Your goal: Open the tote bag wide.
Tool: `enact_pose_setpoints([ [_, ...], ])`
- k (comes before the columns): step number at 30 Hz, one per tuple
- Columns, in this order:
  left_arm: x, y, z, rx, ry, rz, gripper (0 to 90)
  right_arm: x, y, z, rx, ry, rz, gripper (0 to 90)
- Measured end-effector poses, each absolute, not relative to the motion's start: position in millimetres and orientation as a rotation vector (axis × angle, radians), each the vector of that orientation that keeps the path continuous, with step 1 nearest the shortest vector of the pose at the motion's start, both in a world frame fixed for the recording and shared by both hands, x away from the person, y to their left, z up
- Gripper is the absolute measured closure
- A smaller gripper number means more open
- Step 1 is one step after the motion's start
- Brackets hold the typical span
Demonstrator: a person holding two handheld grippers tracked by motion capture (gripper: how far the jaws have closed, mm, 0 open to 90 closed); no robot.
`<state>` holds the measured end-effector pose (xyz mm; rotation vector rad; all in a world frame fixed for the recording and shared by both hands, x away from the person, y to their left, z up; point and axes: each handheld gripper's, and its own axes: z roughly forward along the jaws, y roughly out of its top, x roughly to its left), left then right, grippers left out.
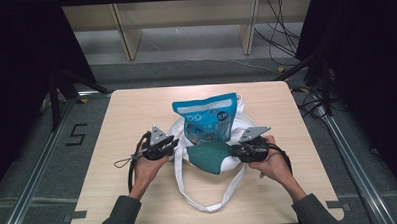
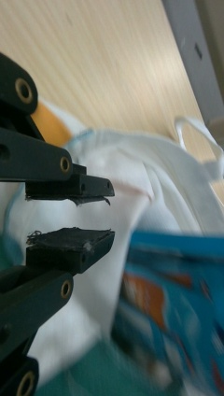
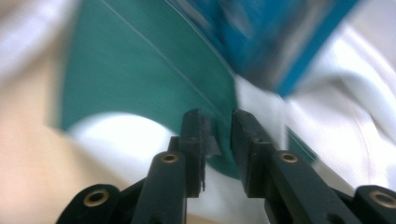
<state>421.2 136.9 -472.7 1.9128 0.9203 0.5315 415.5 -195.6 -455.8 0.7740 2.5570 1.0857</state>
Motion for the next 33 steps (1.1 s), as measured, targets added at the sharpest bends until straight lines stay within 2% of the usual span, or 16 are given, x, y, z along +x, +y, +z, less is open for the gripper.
enact_pose_setpoints([
  [3,409,129,-464,1.908,0.871,0.507,74.6,393,-181,-445,0.675,2.58,1.175,83.0],
  [5,406,124,-461,1.873,0.855,0.445,75.7,386,-173,-443,0.609,2.596,1.19,87.0],
  [7,404,119,-459,1.915,0.813,0.429,76.3,381,-162,-445,0.568,2.631,1.15,89.2],
  [12,402,103,-481,2.047,0.785,0.441,76.0,383,-139,-481,0.557,2.717,0.971,90.0],
  [13,399,95,-498,2.073,0.775,0.426,76.6,384,-136,-487,0.541,2.715,0.949,90.0],
  [14,396,91,-506,2.122,0.757,0.448,79.7,384,-133,-491,0.551,2.724,0.943,90.0],
  [15,393,86,-512,2.135,0.749,0.472,88.0,384,-129,-494,0.55,2.72,0.945,90.0],
  [16,393,86,-512,2.135,0.749,0.472,89.1,382,-125,-495,0.554,2.726,0.941,90.0],
  [22,394,89,-514,2.121,0.753,0.465,86.6,377,-114,-499,0.516,2.733,0.937,87.9],
  [25,393,87,-512,2.115,0.739,0.47,86.7,372,-124,-477,0.529,2.685,1.015,87.6],
  [29,393,87,-508,2.167,0.693,0.508,88.9,391,-157,-436,0.594,2.512,1.101,88.4],
  [30,391,85,-509,2.142,0.732,0.496,89.1,398,-165,-431,0.608,2.469,1.083,88.4],
  [33,392,84,-507,2.128,0.7,0.497,89.2,417,-180,-429,0.718,2.411,1.063,88.5],
])
